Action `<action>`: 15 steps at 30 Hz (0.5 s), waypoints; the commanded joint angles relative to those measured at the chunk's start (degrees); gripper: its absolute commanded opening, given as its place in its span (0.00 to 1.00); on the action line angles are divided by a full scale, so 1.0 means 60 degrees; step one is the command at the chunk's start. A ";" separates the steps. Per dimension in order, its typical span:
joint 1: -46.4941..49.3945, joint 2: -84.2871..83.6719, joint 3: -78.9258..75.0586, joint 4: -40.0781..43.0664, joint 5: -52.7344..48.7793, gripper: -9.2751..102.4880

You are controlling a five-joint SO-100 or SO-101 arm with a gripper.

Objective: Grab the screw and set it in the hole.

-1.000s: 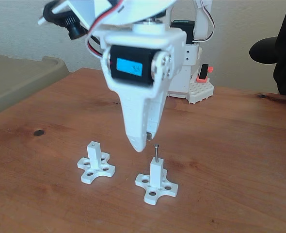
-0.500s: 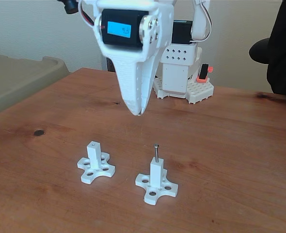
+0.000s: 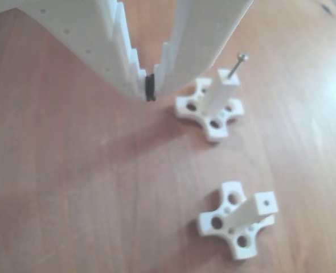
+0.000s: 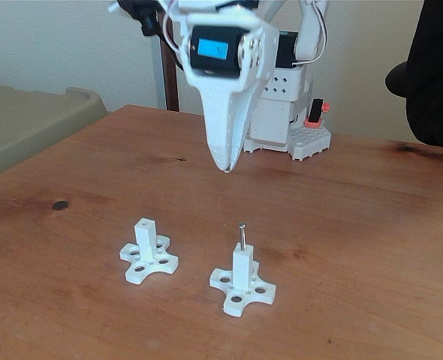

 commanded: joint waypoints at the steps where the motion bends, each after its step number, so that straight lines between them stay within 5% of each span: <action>1: 0.0132 0.1772 0.1113 -0.0513 -0.0103 0.04; 15: 0.0190 0.5845 0.3809 0.0220 -0.0088 0.04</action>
